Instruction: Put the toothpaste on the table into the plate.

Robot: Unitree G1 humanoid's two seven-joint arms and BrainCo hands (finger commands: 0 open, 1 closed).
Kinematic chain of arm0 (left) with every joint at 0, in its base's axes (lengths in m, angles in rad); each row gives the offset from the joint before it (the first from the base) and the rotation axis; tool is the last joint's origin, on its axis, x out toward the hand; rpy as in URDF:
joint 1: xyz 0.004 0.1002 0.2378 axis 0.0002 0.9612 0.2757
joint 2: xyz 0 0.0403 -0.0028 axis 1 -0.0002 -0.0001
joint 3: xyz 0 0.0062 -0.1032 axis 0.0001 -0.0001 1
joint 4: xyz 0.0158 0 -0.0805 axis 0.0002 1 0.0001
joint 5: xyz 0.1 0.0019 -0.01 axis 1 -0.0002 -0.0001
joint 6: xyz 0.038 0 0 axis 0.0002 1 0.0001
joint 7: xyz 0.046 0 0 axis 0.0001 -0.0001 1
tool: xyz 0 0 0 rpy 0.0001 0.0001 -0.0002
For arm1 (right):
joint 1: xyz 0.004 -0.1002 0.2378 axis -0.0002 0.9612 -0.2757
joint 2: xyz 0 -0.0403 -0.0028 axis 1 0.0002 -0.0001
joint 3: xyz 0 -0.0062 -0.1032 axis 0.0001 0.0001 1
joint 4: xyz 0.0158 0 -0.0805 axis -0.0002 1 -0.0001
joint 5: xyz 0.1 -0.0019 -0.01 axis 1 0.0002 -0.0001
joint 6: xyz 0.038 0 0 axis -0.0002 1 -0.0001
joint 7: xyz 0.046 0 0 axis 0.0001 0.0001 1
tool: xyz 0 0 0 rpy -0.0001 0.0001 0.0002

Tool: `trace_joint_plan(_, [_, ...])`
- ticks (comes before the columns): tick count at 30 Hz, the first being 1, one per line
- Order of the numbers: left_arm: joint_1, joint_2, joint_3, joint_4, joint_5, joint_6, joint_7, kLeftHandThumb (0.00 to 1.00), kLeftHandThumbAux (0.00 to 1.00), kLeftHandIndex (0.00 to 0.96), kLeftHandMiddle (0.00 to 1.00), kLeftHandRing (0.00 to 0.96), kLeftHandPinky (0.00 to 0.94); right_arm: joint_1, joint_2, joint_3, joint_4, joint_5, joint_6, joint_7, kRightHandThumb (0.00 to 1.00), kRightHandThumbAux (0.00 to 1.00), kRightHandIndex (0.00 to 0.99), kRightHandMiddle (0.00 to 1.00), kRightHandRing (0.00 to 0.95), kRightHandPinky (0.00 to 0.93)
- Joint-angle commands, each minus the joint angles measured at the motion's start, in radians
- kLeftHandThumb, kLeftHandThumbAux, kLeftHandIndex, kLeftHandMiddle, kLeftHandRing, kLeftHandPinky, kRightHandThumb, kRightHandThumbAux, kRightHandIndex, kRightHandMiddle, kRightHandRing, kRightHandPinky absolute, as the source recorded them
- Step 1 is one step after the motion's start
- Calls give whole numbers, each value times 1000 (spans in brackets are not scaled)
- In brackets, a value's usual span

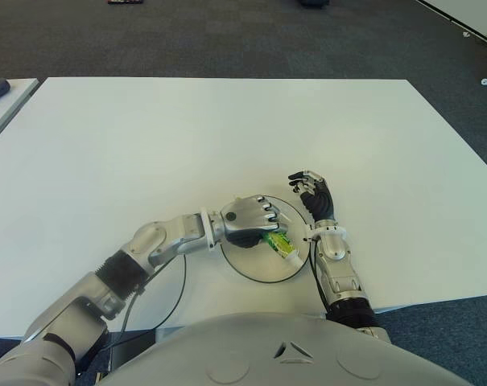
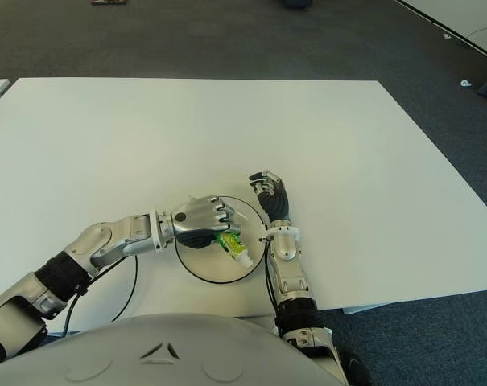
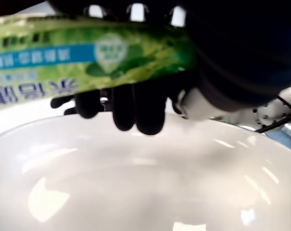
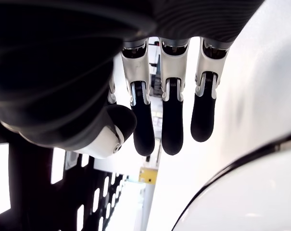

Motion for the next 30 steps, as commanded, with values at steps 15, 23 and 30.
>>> trace_joint_plan(15, [23,12,40,-17,45,36,85,691,718,426,525,490,441,0,-3,-3,18,2,-16,-2,710,732,416,415,407,426])
trace_joint_plan(23, [21,24,34,-15,54,54,69,442,764,267,252,262,256,-4,-4,-5,32,6,-24,1,709,732,416,414,406,419])
trace_joint_plan(30, [10,19,29,7,36,53,55,182,804,36,91,106,103,-3,-2,-5,26,12,-18,5,707,732,416,410,405,420])
